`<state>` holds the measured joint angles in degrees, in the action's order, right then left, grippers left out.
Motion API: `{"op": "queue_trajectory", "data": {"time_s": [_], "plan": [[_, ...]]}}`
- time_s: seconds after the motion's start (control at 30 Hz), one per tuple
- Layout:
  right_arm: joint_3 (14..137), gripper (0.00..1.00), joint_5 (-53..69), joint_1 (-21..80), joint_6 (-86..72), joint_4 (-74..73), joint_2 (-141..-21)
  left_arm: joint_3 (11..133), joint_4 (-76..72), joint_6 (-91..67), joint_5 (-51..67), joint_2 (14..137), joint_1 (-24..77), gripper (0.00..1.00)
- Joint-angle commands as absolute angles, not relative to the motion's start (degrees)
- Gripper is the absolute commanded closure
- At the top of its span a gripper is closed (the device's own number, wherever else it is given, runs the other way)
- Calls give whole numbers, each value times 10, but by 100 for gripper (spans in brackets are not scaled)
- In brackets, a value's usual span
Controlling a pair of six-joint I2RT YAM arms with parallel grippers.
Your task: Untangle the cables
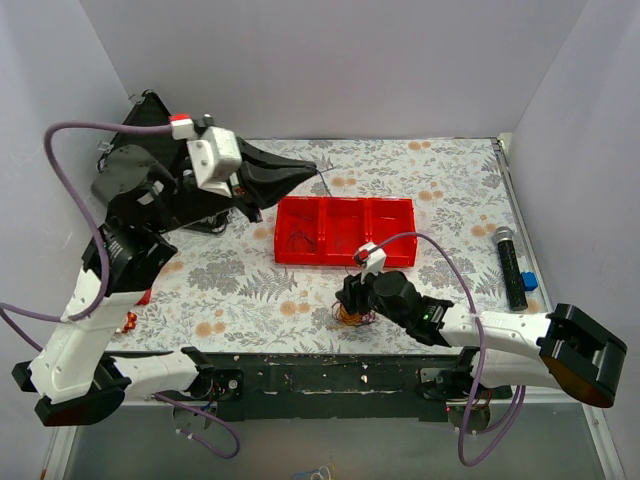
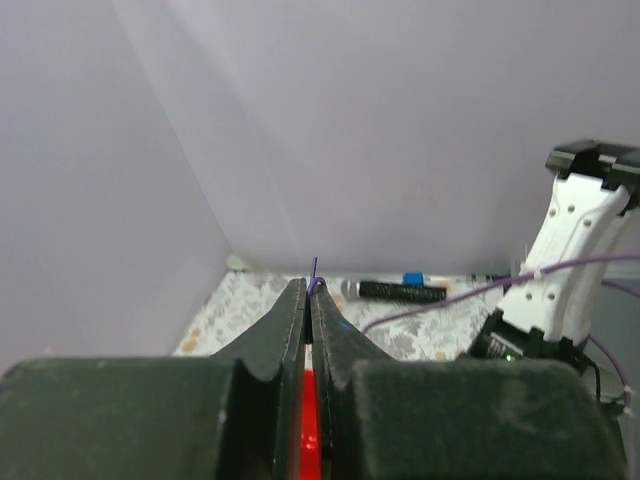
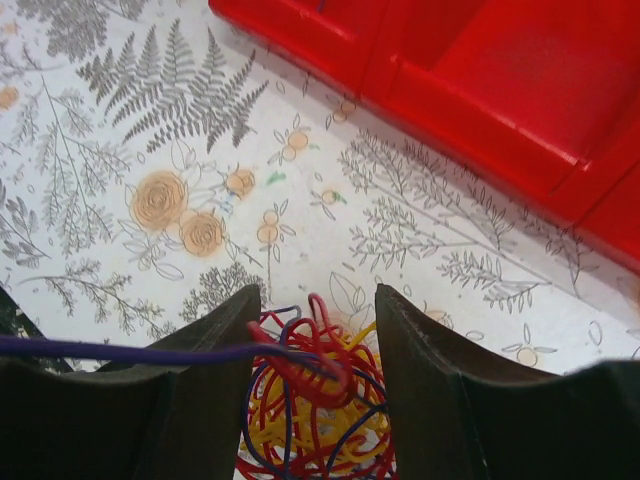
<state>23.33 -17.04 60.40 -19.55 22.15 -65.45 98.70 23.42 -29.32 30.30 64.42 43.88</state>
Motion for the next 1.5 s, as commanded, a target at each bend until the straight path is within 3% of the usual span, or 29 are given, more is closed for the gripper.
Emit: {"op": "queue_trajectory", "data": {"time_s": [0.0,0.37,0.77,1.03,1.23,1.4,1.47], "plan": [[207,43,-151,606,-232,245,-662,1042,173,-323,285,643,440,100],[112,37,-116,613,-309,263,-658,1218,63,-285,205,711,440,100],[80,31,-107,618,-329,260,-651,1215,-192,-165,31,736,440,100],[79,29,-106,620,-329,254,-653,1228,-259,-114,47,758,440,100],[77,26,-105,620,-327,242,-644,1331,-325,-10,40,827,440,100],[74,26,-104,620,-327,241,-640,1262,-303,4,22,795,440,100],[75,27,-101,620,-328,242,-640,1169,-298,-21,21,760,440,100]]}}
